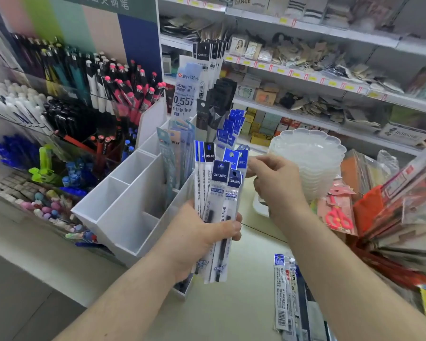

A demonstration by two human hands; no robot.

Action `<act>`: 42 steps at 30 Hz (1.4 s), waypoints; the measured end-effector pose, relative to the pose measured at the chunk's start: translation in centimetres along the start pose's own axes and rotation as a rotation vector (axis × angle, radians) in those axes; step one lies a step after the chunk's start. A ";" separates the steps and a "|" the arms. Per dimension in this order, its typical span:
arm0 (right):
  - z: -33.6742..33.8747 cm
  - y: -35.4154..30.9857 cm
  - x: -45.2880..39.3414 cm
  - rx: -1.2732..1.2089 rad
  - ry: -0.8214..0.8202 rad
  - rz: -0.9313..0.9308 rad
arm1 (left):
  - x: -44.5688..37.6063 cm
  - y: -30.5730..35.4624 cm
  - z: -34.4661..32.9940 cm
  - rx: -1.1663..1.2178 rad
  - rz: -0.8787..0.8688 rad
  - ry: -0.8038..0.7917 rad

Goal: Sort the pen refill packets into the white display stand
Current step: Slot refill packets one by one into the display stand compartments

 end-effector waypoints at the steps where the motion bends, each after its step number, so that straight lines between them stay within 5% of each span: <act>1: 0.6 0.0 1.4 -0.070 0.007 -0.019 | -0.1 -0.4 -0.3 0.013 0.022 -0.007; 5: 2.3 0.8 6.2 -0.066 0.083 0.017 | -0.5 -2.0 -1.3 -0.028 0.032 -0.028; 11: 2.1 2.5 8.8 0.408 0.005 -0.074 | -0.8 -3.2 -3.4 -0.080 -0.032 -0.124; 18: 3.6 3.2 9.2 0.102 0.054 -0.170 | -0.6 -4.4 -4.0 0.085 0.114 -0.304; 28: 4.5 4.6 9.8 -0.054 0.121 -0.121 | 0.1 -4.9 -3.3 0.174 0.258 -0.249; 33: 5.2 4.7 9.9 -0.089 0.236 -0.080 | 0.0 -5.1 -3.1 0.056 0.257 -0.049; 42: 3.9 5.3 9.8 0.035 0.128 -0.108 | -0.4 -5.6 -3.7 -0.039 0.133 -0.069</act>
Point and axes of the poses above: each hand's wrist, its own x-axis away from the middle knuckle, its own z-axis out of the back of the hand, y = z × x, the point moved 2 cm from there along -x, towards the middle knuckle, and after that the axes turned 1 degree about -z, right-handed, at the moved point
